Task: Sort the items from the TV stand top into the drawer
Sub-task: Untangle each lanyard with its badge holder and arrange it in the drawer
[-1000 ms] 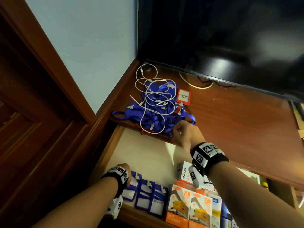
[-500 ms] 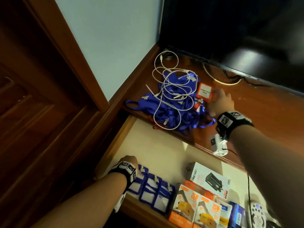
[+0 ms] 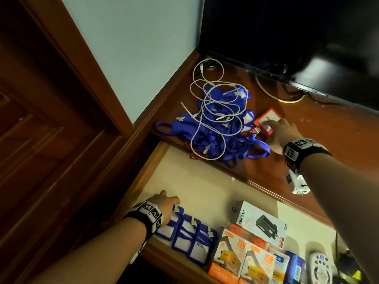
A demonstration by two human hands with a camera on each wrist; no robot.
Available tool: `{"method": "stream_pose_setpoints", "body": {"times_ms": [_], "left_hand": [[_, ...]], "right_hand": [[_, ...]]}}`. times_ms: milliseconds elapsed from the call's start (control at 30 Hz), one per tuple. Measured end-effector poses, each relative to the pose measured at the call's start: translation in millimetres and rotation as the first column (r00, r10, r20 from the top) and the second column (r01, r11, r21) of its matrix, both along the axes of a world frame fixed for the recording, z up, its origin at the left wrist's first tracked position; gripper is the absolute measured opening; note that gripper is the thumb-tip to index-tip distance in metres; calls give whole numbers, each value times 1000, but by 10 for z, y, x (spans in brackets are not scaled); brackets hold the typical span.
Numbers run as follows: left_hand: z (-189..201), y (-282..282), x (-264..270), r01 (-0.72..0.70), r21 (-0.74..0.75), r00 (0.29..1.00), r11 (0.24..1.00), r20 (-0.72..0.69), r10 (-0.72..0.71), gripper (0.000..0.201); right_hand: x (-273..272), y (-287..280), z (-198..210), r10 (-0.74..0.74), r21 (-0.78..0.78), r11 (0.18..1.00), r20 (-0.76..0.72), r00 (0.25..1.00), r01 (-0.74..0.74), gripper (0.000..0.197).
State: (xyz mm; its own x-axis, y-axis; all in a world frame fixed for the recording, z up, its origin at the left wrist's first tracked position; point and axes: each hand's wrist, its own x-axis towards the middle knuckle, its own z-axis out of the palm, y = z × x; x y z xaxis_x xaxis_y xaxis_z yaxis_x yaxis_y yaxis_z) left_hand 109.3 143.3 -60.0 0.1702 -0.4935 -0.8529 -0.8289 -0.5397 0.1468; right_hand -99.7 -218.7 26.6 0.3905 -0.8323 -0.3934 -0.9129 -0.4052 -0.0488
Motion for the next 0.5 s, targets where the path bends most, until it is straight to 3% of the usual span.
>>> {"method": "stream_pose_setpoints", "body": {"times_ms": [167, 400, 500], "left_hand": [[1, -2, -76, 32, -7, 999, 999, -4, -32, 45], [-7, 32, -91, 9, -17, 999, 1000, -32, -10, 57], [9, 45, -90, -31, -8, 999, 999, -35, 31, 59]], "right_hand": [[-260, 105, 58, -80, -35, 996, -63, 995, 78, 70], [-505, 308, 80, -55, -3, 998, 10, 998, 55, 43], [-577, 359, 96, -58, -27, 998, 36, 998, 59, 56]]}}
